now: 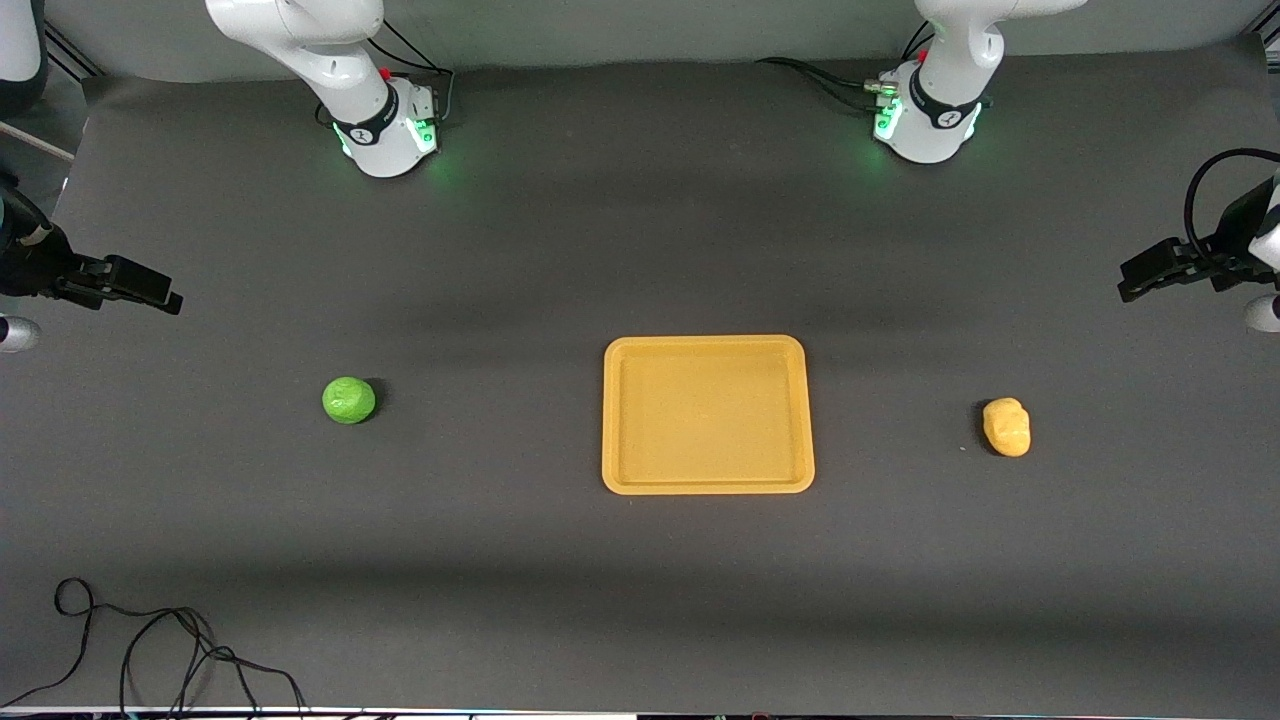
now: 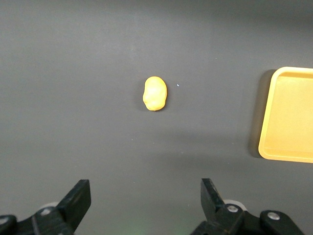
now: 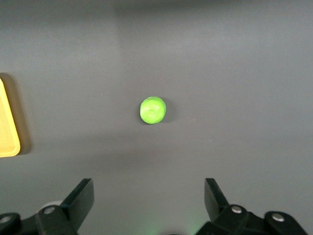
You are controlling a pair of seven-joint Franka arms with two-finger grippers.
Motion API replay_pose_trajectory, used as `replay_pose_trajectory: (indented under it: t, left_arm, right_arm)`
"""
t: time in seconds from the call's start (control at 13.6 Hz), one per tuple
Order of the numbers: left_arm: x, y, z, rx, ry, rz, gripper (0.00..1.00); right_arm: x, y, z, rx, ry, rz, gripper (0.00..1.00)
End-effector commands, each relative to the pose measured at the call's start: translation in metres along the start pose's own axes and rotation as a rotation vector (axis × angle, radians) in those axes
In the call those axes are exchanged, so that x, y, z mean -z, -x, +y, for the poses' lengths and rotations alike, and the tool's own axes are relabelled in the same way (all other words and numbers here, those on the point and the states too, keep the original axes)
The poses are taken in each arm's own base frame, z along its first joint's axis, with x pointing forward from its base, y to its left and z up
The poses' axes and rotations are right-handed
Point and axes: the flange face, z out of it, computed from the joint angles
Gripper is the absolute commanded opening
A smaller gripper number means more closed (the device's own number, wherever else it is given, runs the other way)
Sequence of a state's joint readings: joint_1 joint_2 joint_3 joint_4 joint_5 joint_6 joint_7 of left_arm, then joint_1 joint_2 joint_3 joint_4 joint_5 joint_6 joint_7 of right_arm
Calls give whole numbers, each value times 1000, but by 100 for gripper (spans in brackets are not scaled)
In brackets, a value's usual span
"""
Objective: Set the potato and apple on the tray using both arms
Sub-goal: 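Lower the left gripper over the yellow potato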
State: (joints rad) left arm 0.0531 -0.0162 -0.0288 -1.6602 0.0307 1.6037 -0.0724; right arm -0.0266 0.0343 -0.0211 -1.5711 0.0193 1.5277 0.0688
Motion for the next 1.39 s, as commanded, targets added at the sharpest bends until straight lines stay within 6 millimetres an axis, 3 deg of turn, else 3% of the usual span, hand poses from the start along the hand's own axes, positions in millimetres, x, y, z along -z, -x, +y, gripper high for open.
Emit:
replay_pose_trajectory:
  t: [0.0, 0.44, 0.66, 0.81, 1.03, 1.32]
  left_arm:
    - [9, 5, 0, -15, -9, 17, 100]
    - [2, 3, -7, -3, -12, -4, 100]
    - [-13, -16, -16, 18, -10, 34, 100]
    - [-42, -28, -28, 33, -11, -22, 100]
    - [-96, -47, -18, -138, -17, -126, 100]
    - [-171, -69, -2, -184, -25, -206, 100]
  right_arm:
    - [5, 3, 0, 10, 9, -2, 100]
    - [4, 5, 0, 12, 28, -13, 100]
    - [1, 4, 2, 11, 28, -16, 100]
    - [-1, 4, 3, 12, 30, -14, 100]
    - [-1, 3, 3, 21, 49, -4, 100]
    - [-3, 3, 3, 24, 48, -5, 100]
